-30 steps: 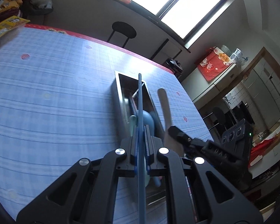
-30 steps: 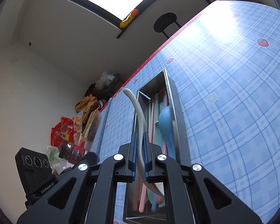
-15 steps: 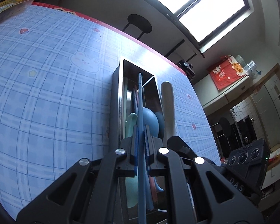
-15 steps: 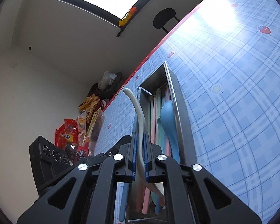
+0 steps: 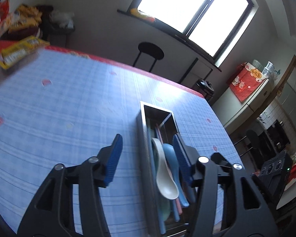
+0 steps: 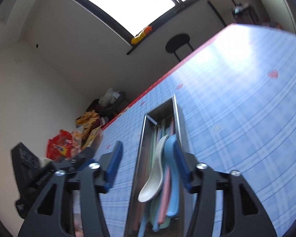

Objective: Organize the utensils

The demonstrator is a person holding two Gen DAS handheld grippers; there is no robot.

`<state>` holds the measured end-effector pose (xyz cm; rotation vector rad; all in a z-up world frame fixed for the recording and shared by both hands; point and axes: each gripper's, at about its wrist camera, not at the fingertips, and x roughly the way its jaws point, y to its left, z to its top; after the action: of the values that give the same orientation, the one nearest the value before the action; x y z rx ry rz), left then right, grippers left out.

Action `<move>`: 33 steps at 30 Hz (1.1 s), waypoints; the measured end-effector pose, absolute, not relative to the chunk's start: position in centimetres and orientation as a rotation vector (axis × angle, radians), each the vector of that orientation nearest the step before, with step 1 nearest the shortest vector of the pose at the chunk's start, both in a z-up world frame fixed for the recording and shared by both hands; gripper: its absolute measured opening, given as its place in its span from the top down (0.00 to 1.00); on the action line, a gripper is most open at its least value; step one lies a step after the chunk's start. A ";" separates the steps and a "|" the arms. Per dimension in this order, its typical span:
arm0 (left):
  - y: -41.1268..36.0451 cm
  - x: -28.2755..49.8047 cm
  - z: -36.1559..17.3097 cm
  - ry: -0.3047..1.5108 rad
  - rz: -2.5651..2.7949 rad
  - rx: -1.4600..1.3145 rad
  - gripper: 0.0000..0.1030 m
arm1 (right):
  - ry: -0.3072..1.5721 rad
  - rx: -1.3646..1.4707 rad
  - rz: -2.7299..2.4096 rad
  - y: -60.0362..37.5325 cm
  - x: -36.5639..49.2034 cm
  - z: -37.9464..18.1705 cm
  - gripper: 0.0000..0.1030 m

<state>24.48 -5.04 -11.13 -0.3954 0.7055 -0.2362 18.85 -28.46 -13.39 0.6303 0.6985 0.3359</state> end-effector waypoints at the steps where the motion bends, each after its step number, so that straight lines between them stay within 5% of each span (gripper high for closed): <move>1: -4.5 24.2 -10.4 0.690 -0.227 -0.375 0.33 | 0.685 0.596 0.325 -28.3 18.7 -12.9 0.29; 7: -2.2 21.0 -6.3 0.573 -0.168 -0.200 0.11 | 0.616 0.331 0.286 -26.6 17.5 -9.1 0.06; 33: 3.4 8.3 1.1 0.402 -0.044 0.076 0.06 | 0.467 -0.075 0.260 -21.4 7.8 3.1 0.06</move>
<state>8.34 3.43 1.11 0.0764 0.4016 -0.0441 7.75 -21.40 3.11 -0.0747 0.4673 0.2601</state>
